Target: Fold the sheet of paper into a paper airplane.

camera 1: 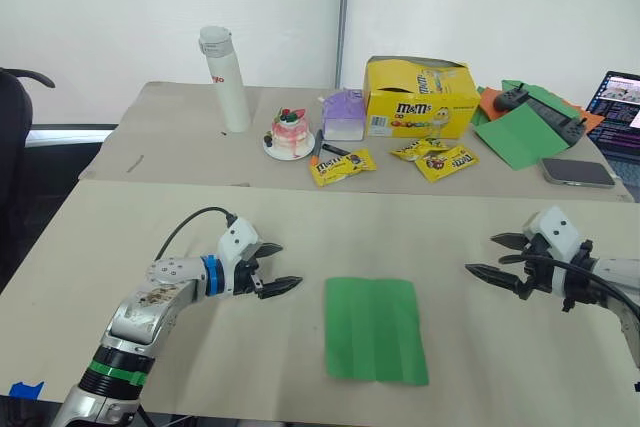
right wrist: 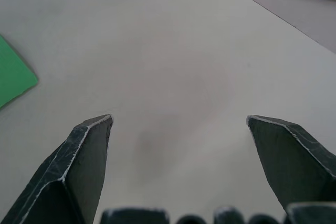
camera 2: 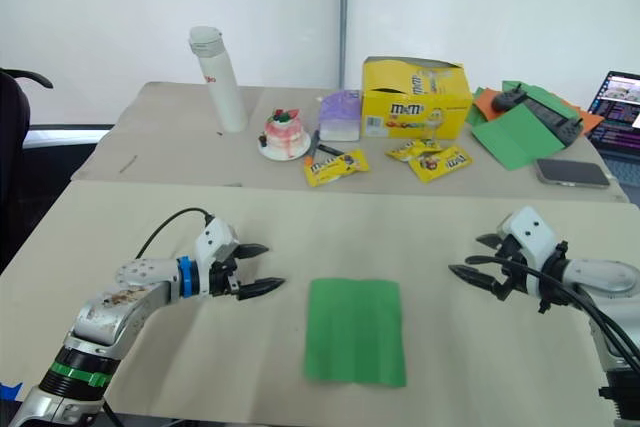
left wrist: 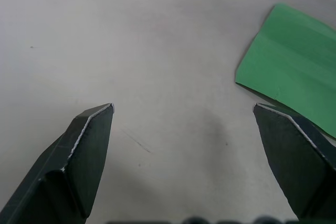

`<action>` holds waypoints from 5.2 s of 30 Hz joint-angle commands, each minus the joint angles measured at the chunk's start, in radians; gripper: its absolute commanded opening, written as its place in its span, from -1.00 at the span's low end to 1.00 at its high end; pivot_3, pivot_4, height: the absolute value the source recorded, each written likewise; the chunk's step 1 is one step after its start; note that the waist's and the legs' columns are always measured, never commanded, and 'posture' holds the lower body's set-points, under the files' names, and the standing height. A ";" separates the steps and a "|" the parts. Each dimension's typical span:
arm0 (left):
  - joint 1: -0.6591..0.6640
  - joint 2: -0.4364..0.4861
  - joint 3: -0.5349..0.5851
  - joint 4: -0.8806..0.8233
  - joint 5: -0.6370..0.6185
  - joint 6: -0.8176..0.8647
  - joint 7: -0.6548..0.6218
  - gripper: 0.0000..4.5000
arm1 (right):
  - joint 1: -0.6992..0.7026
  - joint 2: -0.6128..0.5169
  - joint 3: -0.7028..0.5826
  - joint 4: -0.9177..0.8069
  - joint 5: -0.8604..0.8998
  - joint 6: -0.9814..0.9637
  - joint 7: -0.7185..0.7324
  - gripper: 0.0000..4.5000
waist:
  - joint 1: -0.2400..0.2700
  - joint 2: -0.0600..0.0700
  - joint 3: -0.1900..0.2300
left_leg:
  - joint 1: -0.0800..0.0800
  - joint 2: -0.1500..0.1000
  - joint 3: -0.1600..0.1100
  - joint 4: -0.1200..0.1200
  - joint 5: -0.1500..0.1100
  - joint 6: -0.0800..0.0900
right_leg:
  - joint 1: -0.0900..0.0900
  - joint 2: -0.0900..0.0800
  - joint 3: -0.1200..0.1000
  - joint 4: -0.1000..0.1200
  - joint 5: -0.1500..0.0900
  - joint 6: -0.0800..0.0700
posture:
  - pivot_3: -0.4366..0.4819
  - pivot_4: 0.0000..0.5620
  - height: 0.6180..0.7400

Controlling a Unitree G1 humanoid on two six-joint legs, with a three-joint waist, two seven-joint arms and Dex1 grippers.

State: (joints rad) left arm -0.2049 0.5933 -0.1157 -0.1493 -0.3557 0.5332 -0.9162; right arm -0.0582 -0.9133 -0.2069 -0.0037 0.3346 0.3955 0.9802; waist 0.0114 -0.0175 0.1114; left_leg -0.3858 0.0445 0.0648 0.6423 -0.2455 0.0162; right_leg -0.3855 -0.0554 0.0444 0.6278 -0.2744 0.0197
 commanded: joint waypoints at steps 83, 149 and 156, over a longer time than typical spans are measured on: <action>-0.004 -0.152 -0.241 0.087 0.033 -0.010 -0.094 -1.00 | -0.128 0.240 0.525 -0.267 -0.052 0.115 0.025 -0.97 | -0.009 0.000 -0.004 | 0.012 -0.006 -0.008 0.002 -0.002 0.004 | 0.015 -0.003 0.000 0.001 -0.005 0.002 | -0.05 -0.47 1.00; -0.081 -0.113 -0.293 0.019 0.026 0.105 -0.095 -1.00 | 0.078 0.130 0.498 -0.282 -0.104 -0.126 0.180 -0.97 | -0.001 -0.004 -0.002 | 0.011 0.000 -0.007 0.000 -0.003 0.005 | 0.014 0.000 -0.001 -0.001 -0.007 -0.001 | -0.05 -0.47 1.00; -0.076 -0.118 -0.272 0.039 0.016 0.101 -0.096 -1.00 | 0.077 0.096 0.508 -0.345 -0.119 -0.123 0.177 -0.97 | -0.001 -0.005 -0.002 | 0.010 0.000 -0.007 0.000 -0.003 0.005 | 0.014 0.000 -0.002 -0.001 -0.007 -0.001 | -0.05 -0.47 1.00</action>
State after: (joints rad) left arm -0.2802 0.4745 -0.3930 -0.1267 -0.3435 0.6345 -1.0133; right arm 0.0136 -0.8056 0.2817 -0.3320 0.2342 0.2578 1.1484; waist 0.0108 -0.0222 0.1095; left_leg -0.3754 0.0447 0.0575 0.6424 -0.2484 0.0213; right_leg -0.3715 -0.0557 0.0427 0.6267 -0.2814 0.0191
